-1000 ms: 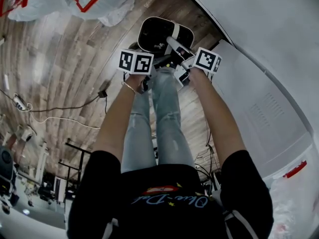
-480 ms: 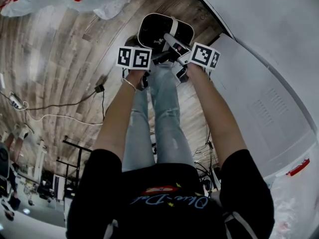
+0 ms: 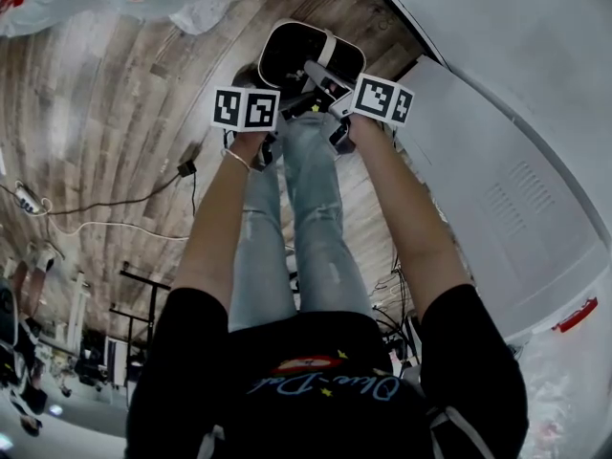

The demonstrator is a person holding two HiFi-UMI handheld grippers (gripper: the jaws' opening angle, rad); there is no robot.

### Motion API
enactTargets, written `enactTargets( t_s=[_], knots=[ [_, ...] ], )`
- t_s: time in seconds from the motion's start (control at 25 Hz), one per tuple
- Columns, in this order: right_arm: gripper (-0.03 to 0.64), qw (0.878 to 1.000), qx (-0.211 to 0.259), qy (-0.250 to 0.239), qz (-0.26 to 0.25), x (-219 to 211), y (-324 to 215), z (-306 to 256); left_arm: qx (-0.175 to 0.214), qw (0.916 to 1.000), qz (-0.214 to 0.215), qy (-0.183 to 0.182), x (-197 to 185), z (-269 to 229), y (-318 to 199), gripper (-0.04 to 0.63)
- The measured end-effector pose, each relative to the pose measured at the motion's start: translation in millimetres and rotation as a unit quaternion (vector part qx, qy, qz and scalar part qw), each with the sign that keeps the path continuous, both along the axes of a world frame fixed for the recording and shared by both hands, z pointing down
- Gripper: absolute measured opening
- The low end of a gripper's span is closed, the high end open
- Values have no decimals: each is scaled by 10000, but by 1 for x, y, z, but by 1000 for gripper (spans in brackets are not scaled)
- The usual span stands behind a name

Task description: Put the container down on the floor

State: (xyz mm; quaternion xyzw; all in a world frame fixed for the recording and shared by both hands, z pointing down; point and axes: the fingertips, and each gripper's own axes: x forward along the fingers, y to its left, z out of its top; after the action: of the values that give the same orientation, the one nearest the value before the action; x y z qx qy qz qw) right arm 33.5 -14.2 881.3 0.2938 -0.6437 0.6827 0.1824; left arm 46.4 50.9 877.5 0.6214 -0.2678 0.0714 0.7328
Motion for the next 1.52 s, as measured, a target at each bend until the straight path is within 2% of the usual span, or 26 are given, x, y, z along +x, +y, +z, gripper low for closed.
enactTargets(
  t_s=[0.16, 0.44, 0.64, 0.8, 1.0, 1.12, 1.36, 1.52],
  knots=[
    [86, 9999, -37, -71, 76, -1, 1, -1, 4, 9999, 50, -93, -7, 1, 1, 152],
    [109, 9995, 105, 149, 262, 3, -11, -4, -18, 9999, -29, -146, -21, 2, 1, 158],
    [109, 9994, 116, 166, 286, 9, -8, -6, 2, 9988, -32, -487, -41, 10, 3, 159],
    [109, 9987, 13, 217, 468, 16, -6, -5, -148, 9977, -111, -646, -59, 18, 5, 172],
    [109, 9988, 26, 296, 401, 17, -6, -6, -198, 9958, -138, -881, -81, 23, 6, 173],
    [109, 9985, 88, 344, 414, 17, -9, -10, -164, 9944, -94, -1044, -94, 23, 4, 173],
    [109, 9976, 178, 447, 494, 15, -16, -25, -23, 9939, 84, -1100, -106, 8, 5, 172],
    [102, 9969, 268, 496, 554, 12, -23, -40, 185, 9945, -125, -1027, -109, -10, -8, 160]
  ],
)
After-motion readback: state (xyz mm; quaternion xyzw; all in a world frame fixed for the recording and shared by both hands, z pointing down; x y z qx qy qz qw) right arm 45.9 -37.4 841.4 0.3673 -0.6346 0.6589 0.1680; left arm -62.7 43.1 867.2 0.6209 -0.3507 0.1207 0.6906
